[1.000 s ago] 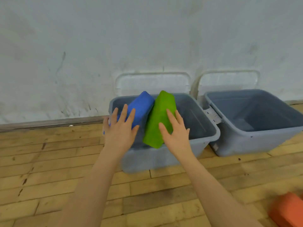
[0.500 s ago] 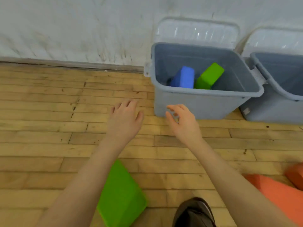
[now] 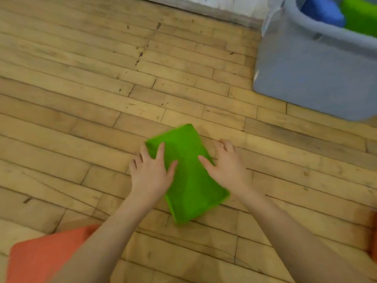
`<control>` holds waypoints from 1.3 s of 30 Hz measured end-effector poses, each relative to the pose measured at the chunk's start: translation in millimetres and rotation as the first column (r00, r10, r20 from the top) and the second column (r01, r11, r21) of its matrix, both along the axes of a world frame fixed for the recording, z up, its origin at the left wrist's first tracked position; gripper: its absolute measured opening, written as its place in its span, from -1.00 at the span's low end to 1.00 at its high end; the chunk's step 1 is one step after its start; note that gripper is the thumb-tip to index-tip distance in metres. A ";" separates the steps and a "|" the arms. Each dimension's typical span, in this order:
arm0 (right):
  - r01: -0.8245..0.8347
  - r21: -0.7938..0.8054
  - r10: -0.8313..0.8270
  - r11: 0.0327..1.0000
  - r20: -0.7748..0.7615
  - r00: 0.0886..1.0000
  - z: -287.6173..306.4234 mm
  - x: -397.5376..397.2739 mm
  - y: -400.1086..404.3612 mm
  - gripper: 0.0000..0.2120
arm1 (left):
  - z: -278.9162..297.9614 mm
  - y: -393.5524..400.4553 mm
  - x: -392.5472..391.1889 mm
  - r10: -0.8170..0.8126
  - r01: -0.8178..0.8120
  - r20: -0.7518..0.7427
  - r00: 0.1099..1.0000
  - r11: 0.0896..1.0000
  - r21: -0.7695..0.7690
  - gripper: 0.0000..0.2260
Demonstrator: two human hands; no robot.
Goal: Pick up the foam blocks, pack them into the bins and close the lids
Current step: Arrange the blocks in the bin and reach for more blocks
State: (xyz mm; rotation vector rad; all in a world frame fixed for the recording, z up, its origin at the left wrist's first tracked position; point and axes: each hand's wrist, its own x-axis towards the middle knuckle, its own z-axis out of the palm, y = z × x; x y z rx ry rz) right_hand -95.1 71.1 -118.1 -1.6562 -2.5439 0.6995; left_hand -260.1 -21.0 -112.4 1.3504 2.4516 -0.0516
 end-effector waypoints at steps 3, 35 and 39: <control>0.012 -0.105 -0.011 0.994 0.010 1.000 -24.1 -1.4 -18.7 -0.28 | -21.4 -21.6 11.2 0.006 -0.006 0.052 0.999 1.000 0.006 -0.36; -0.280 0.232 0.337 0.932 -0.261 0.905 36.8 -89.4 -175.7 -0.44 | -15.9 -244.9 -24.5 0.486 -0.489 -0.051 0.873 0.869 -0.082 -0.18; -0.362 0.288 0.423 0.887 -0.192 0.885 34.7 -88.3 -182.1 -0.44 | -2.4 -232.7 -40.9 0.551 -0.551 0.011 0.834 0.834 0.036 -0.32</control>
